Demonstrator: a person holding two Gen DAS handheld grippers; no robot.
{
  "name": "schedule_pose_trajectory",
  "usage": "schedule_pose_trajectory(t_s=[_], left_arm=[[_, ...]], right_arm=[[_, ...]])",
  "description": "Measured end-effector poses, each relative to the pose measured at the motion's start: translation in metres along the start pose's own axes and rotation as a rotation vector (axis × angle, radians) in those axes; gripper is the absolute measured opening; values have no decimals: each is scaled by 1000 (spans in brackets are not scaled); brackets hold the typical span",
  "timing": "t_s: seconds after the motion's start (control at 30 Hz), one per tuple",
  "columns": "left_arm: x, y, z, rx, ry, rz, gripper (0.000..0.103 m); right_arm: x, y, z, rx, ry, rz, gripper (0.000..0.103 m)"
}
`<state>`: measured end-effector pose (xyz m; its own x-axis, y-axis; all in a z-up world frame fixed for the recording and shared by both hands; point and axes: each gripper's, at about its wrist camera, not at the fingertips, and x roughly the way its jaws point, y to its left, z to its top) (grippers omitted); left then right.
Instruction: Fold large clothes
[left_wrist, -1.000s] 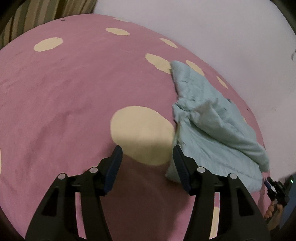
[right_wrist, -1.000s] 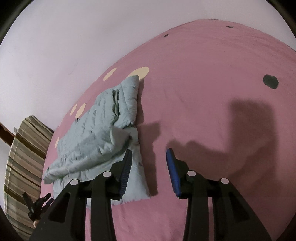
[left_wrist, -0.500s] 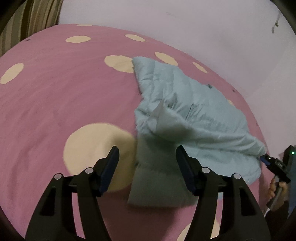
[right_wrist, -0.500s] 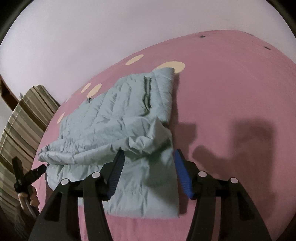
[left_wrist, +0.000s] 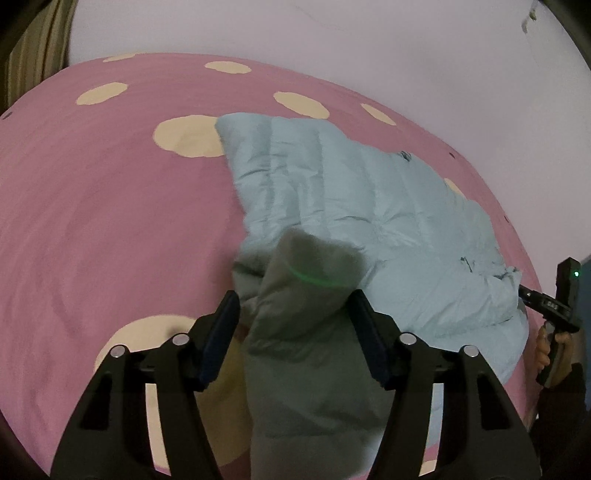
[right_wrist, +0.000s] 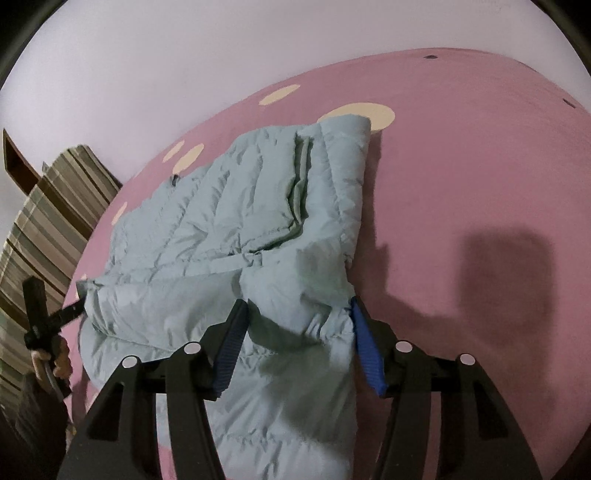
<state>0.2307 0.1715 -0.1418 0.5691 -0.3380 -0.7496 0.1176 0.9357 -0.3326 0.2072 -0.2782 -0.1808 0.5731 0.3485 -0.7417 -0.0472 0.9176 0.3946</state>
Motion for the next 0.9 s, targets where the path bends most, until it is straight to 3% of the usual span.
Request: schedule_pose_trajectory(t_s=[0.07,0.17,0.33,0.67,0.9], left_arm=[[2,-3,2,17,-1,7,52],[4,-8,4,41,-3,28,36],[-5,-17,2,83,-31,84,8],[-49,-42,-1,139,-150,148,4],[-72,-60,29,154,-239,192,3]], right_arm=[[4,3,-1,-12,6,-10,41],[6,6,-2,-16,9,-7,26],[1,16,-5,-49,-11,-38,13],[-42,33,-14,-83,-124,-80,7],[-70,47,13,-107,-220,-76,6]])
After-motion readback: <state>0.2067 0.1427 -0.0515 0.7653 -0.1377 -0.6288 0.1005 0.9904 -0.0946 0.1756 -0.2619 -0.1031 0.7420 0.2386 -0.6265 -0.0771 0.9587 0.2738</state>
